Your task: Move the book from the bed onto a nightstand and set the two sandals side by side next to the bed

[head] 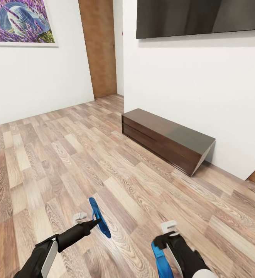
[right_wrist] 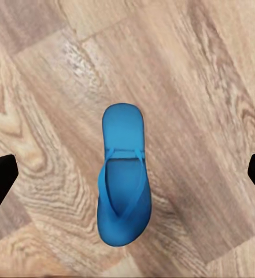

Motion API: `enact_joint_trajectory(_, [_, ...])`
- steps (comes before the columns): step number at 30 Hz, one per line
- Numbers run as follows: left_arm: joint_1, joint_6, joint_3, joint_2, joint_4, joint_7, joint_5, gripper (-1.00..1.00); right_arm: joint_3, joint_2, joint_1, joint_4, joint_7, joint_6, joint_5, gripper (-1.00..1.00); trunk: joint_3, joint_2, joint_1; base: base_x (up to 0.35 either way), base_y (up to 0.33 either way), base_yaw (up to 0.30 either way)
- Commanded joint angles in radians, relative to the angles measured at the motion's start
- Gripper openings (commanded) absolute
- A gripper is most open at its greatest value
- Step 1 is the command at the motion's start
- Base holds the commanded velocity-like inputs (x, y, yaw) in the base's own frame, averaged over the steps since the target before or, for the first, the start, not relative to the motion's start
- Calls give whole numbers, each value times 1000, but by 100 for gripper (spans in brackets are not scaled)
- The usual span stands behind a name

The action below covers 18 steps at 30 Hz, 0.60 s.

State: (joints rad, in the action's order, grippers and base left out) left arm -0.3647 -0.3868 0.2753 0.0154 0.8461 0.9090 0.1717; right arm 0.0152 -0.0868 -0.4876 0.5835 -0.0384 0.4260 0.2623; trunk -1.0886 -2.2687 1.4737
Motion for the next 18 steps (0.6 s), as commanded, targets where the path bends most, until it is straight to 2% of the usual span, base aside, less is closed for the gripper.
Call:
enact_joint_trajectory(1, [0,-9,1,0,0,2,6,-100,15,0,0,-1,-4,6,10,100,-1,0,0,0,0,0])
enact_joint_trajectory(5, [0,-9,1,0,-1,2,6,-100,33,0,0,-6,-4,5,11,100,-1,0,0,0,0,0])
enact_joint_trajectory(18, [0,-9,-2,0,-1,2,5,-100,37,0,0,-7,-3,4,10,100,-42,-91,50,0,0,0])
